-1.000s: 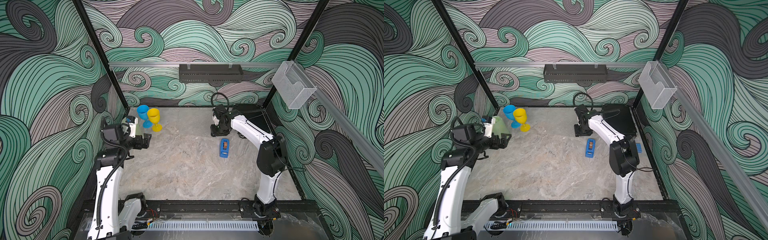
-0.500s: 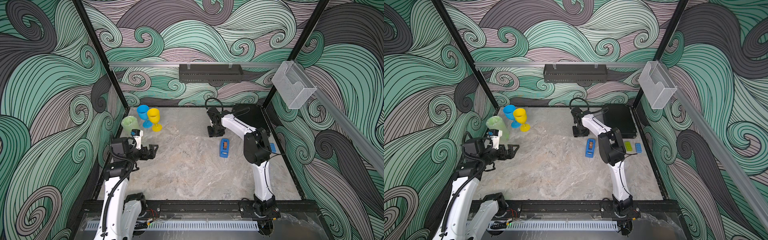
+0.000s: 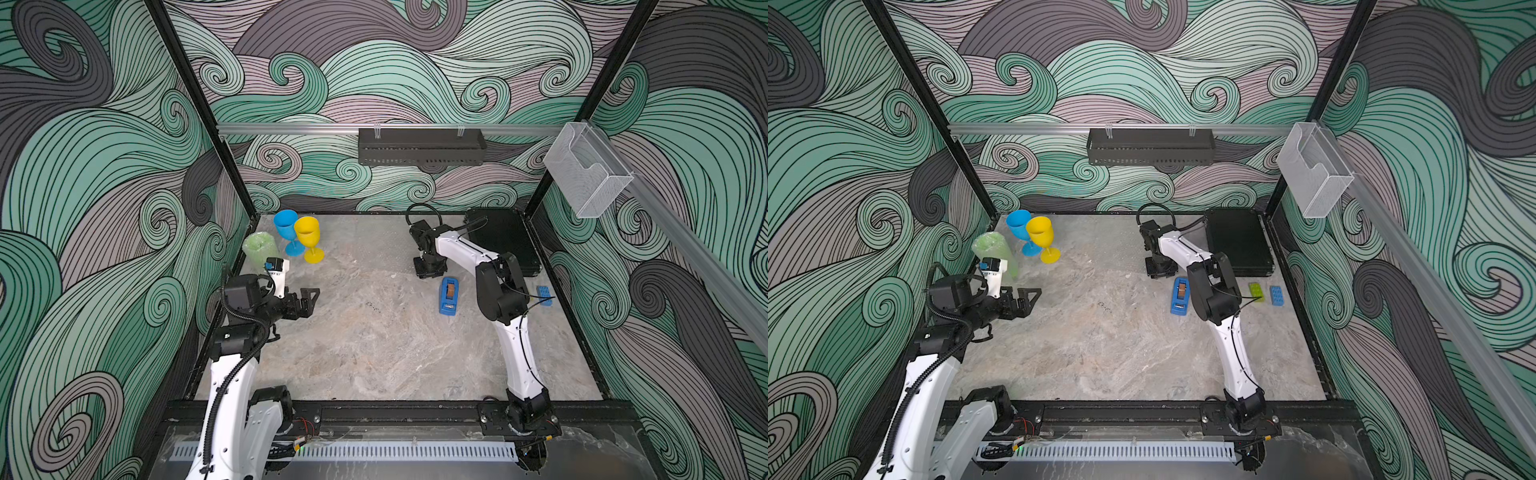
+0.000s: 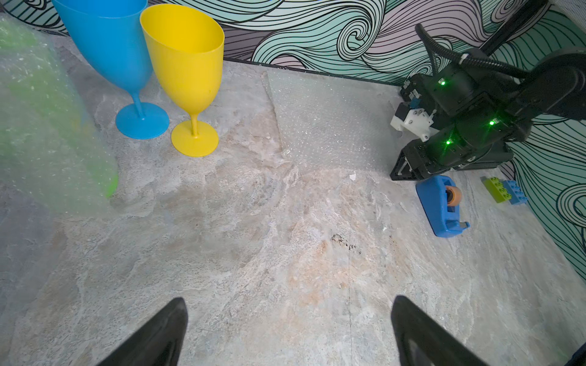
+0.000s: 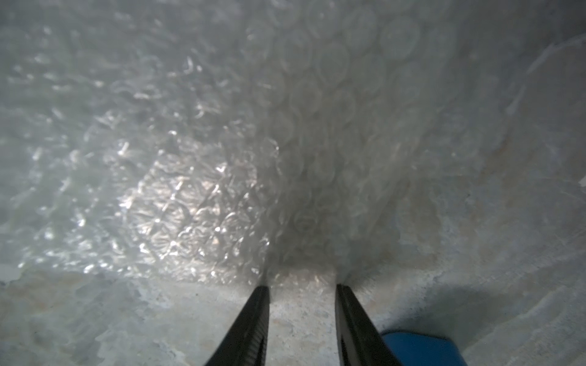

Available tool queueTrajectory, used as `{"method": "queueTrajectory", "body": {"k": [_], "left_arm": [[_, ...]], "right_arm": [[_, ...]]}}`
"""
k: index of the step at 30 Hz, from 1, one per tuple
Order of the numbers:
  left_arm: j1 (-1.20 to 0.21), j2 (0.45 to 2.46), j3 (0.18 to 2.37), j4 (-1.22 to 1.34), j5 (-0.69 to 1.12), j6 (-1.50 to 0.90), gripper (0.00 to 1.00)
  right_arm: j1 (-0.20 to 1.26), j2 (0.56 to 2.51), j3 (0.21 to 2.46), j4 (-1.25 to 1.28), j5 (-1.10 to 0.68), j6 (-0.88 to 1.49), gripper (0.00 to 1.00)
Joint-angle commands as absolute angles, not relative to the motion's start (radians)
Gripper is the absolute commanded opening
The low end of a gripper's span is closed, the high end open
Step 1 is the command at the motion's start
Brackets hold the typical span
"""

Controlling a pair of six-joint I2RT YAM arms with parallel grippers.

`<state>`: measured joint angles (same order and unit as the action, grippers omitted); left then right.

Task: Wrap wine glasses in bubble wrap
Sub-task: Move the bubble wrap to the center of the board.

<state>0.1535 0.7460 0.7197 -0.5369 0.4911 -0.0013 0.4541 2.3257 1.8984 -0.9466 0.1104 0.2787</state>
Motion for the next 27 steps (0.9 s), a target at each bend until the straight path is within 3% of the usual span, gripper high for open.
{"method": "queueTrajectory", "body": {"k": [1,9,27], "left_arm": [[0.151,0.738,0.727,-0.525,0.515,-0.011,0.99],[0.143,0.739,0.726,-0.53,0.506,0.003,0.99],[0.131,0.731,0.704,-0.499,0.481,0.019,0.99]], "right_arm": [[0.449,2.344,1.89,-0.968,0.128,0.268,0.3],[0.449,2.257,1.866,-0.968,0.112,0.24,0.0],[0.574,1.913,1.565,-0.972,-0.027,0.228,0.0]]}}
